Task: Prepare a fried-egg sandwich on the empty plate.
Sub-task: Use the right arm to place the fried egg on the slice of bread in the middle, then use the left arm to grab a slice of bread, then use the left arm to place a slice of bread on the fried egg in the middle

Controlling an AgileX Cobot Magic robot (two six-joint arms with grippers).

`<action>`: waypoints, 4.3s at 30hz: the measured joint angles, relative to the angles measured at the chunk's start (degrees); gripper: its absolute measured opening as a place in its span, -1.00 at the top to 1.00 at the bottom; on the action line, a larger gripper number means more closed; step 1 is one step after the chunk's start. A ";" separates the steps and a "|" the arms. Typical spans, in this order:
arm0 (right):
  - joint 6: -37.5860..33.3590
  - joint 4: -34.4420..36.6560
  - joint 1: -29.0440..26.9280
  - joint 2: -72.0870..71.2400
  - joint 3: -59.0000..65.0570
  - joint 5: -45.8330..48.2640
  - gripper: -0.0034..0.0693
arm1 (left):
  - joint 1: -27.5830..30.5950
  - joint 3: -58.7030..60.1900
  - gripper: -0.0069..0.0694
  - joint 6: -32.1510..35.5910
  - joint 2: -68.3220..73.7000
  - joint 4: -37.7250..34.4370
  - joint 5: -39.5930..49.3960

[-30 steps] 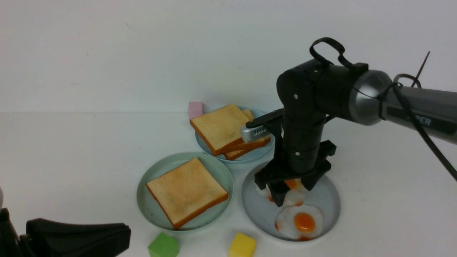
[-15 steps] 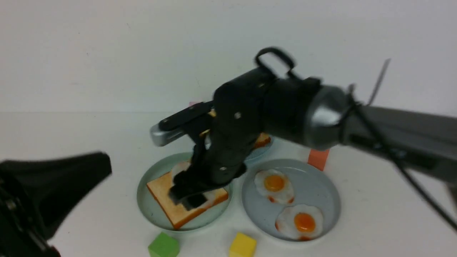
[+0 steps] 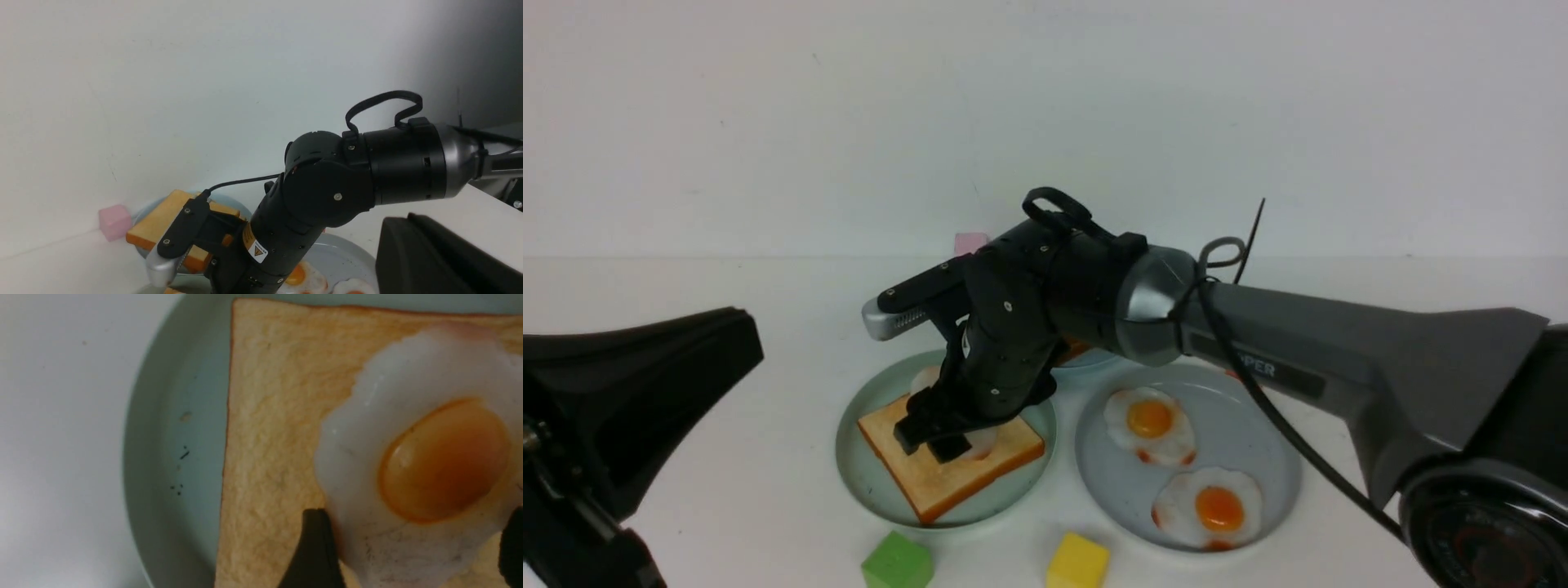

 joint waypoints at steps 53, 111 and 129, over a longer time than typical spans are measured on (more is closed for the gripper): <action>6.99 -11.69 -0.56 -72.93 43.28 20.62 0.93 | 0.00 -53.82 0.85 -10.49 65.87 17.04 48.34; 11.19 -6.40 -0.56 -92.37 58.40 17.66 0.92 | 0.28 -77.42 0.78 -17.57 99.49 47.73 28.83; 11.13 -3.80 -0.56 -92.77 58.40 18.18 0.90 | -4.85 -66.16 0.78 -7.31 74.30 36.63 51.00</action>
